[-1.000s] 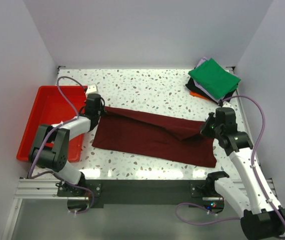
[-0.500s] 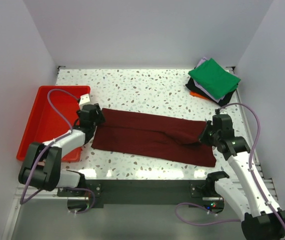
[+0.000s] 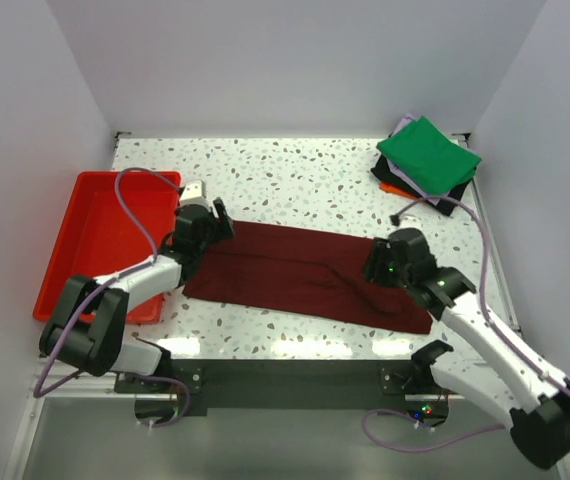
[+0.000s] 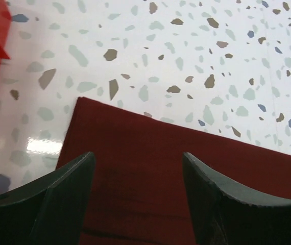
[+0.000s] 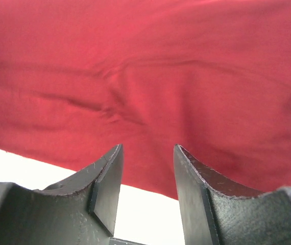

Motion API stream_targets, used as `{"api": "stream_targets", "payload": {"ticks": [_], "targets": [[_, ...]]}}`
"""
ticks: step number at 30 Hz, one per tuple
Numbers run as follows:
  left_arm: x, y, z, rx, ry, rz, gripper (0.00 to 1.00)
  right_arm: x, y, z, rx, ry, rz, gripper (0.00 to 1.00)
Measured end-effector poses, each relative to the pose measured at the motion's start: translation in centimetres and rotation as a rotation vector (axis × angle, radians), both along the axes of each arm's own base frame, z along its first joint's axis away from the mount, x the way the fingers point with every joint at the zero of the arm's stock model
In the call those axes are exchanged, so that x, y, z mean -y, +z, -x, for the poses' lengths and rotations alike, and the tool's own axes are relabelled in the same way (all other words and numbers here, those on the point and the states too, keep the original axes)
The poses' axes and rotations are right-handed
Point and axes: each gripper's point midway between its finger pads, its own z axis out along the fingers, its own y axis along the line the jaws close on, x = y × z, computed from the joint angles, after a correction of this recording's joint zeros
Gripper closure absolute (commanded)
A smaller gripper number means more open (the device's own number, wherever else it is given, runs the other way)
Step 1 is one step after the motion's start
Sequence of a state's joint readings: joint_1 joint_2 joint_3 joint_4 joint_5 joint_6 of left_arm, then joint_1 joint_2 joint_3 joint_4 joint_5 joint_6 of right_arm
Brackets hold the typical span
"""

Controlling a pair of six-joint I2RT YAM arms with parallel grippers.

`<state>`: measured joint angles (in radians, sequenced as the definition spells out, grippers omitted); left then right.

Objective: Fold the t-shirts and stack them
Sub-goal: Fold the tshirt

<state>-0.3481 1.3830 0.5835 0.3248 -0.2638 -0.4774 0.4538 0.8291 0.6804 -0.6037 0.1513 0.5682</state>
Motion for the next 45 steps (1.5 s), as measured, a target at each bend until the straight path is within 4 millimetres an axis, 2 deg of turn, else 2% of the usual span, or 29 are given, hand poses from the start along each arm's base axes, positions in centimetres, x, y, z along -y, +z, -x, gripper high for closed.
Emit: {"api": "stream_targets", "payload": {"ticks": [3, 6, 12, 16, 21, 30, 40, 45], "targets": [[1.3, -0.4, -0.9, -0.009, -0.044, 0.021, 0.26, -3.7, -1.9, -0.3, -0.034, 0.119, 0.028, 0.53], [2.0, -1.2, -1.3, -0.026, -0.075, 0.032, 0.26, -6.2, -3.2, -0.2, -0.054, 0.196, 0.037, 0.54], [2.4, -1.7, -1.3, -0.038, -0.094, 0.035, 0.26, -9.0, -5.1, -0.1, -0.103, 0.277, 0.011, 0.55], [2.4, -1.7, -1.3, -0.036, -0.097, 0.028, 0.26, -9.8, -6.7, 0.1, -0.156, 0.291, 0.008, 0.55], [2.4, -1.7, -1.4, -0.036, -0.1, 0.023, 0.25, -8.8, -8.1, 0.5, -0.208, 0.243, 0.054, 0.54], [2.3, -2.1, -1.5, -0.045, -0.1, 0.02, 0.25, -5.2, -9.1, 0.6, -0.239, 0.122, 0.178, 0.49], [1.6, -2.1, -1.7, -0.042, -0.086, 0.015, 0.23, -1.0, -9.3, -1.9, -0.23, -0.039, 0.215, 0.5], [1.6, -2.0, -1.7, -0.041, -0.085, 0.015, 0.23, 0.4, -9.1, -3.3, -0.196, -0.084, 0.267, 0.5]]}}
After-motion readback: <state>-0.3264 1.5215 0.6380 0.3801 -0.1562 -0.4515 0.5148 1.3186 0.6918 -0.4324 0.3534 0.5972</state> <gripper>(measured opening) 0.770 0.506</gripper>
